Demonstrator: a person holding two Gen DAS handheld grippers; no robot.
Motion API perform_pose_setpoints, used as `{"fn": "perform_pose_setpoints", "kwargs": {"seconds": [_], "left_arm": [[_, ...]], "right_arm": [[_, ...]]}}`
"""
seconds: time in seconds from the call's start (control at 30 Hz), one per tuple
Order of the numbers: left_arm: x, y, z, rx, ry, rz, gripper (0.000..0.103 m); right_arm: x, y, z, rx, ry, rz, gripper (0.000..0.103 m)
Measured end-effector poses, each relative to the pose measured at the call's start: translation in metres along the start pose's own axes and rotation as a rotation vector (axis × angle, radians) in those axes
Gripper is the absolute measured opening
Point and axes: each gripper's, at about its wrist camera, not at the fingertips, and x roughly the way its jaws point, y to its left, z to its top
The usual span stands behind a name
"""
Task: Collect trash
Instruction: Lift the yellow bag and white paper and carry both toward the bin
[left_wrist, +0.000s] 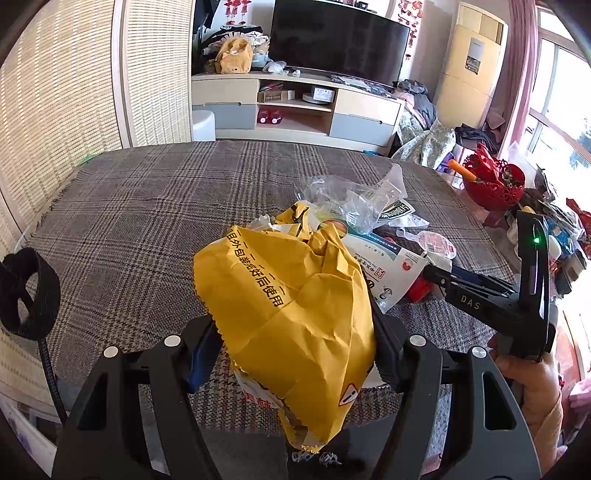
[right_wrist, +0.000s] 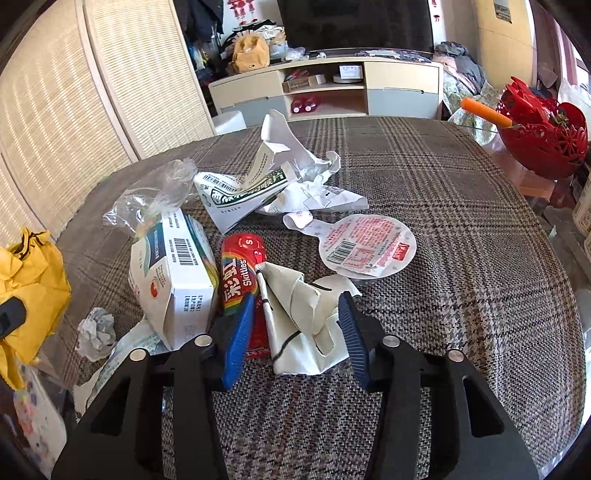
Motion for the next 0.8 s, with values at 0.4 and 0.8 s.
{"fn": "perform_pose_setpoints", "kwargs": {"seconds": [0.4, 0.8], "left_arm": [[-0.021, -0.003, -0.011, 0.009, -0.012, -0.011, 0.066], [-0.076, -0.009, -0.064, 0.05, -0.036, -0.03, 0.066]], "right_arm": [[-0.019, 0.0, -0.021, -0.012, 0.01, -0.014, 0.024], [-0.122, 0.028, -0.091, -0.035, -0.052, 0.036, 0.024]]}}
